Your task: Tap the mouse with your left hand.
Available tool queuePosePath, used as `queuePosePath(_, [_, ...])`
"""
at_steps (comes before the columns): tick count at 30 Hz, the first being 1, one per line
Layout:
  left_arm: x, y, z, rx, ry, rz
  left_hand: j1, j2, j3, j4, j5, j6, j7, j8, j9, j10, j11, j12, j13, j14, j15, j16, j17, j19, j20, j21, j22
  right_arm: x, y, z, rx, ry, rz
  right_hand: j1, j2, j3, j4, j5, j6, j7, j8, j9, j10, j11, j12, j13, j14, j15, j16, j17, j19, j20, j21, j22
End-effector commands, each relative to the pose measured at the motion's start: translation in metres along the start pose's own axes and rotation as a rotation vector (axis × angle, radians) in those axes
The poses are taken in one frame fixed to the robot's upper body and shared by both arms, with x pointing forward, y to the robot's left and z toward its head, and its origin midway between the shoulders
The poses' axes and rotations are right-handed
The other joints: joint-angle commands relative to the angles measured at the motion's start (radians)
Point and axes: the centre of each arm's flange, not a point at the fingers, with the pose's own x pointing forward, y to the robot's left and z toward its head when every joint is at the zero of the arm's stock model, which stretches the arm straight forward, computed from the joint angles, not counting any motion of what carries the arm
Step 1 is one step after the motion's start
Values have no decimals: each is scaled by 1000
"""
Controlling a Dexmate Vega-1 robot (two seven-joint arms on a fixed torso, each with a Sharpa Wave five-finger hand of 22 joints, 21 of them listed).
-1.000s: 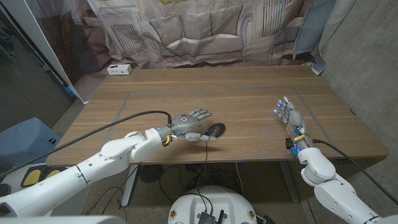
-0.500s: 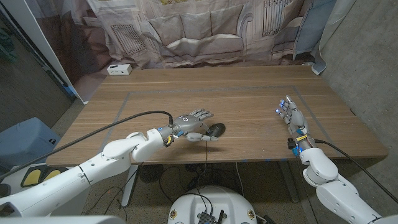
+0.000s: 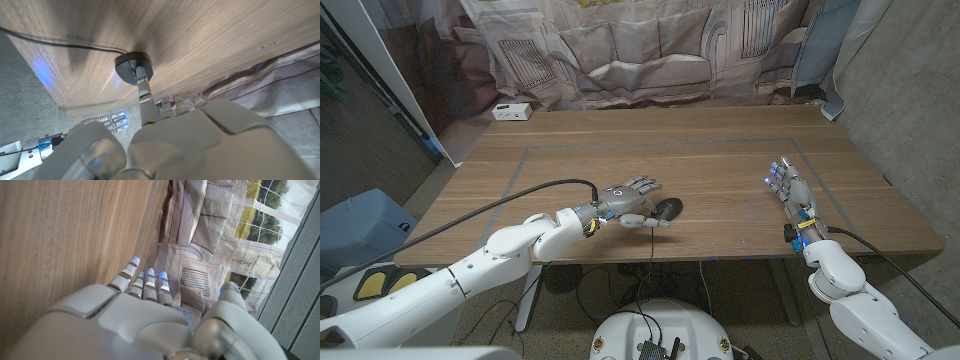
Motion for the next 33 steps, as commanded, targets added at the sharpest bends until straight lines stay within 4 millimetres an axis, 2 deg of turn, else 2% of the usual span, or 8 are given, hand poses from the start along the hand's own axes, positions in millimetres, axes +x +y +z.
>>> queuePosePath(1, [1, -4, -1, -6, -1, -7, 12, 1, 1, -7, 1, 2, 2, 4, 3, 2, 2, 7, 2, 1, 8, 2, 0, -9, 8, 7, 3, -1, 1, 0, -4, 4, -3, -2, 6, -4, -1, -3, 10, -2, -1, 3, 4, -1, -2, 4, 2, 10, -2, 3, 0, 7, -1, 4])
queuePosePath(18, [3, -9, -1, -8, 6, -45, 29, 7, 4, -12, -2, 32, 6, 12, 4, 22, 1, 11, 3, 23, 4, 5, 0, -6, 10, 6, 3, -8, -2, -3, 5, 7, -19, -1, 6, -5, -1, -3, 10, -2, -1, 3, 6, -3, -2, 4, 3, 12, -2, 3, -1, 10, -1, 4])
queuePosePath(28, [2, -14, -3, -16, 25, -66, 40, 10, 4, -15, -6, 79, 19, 24, 4, 43, -2, 16, 3, 37, 2, 5, 0, -1, 12, 6, 3, -9, -2, -3, 8, 8, -19, -1, 6, -6, -2, -3, 10, -3, -1, 3, 6, -3, -2, 4, 2, 12, -3, 3, -1, 11, -1, 4])
queuePosePath(33, [2, -17, -4, -23, 35, -75, 45, 11, 4, -16, -8, 99, 36, 27, 4, 60, -1, 20, 3, 54, 2, 8, 0, 4, 12, 7, 3, -8, -1, -2, 6, 9, -16, -1, 6, -6, -2, -3, 10, -2, -1, 3, 6, -3, -2, 4, 3, 12, -3, 3, -1, 11, -1, 4])
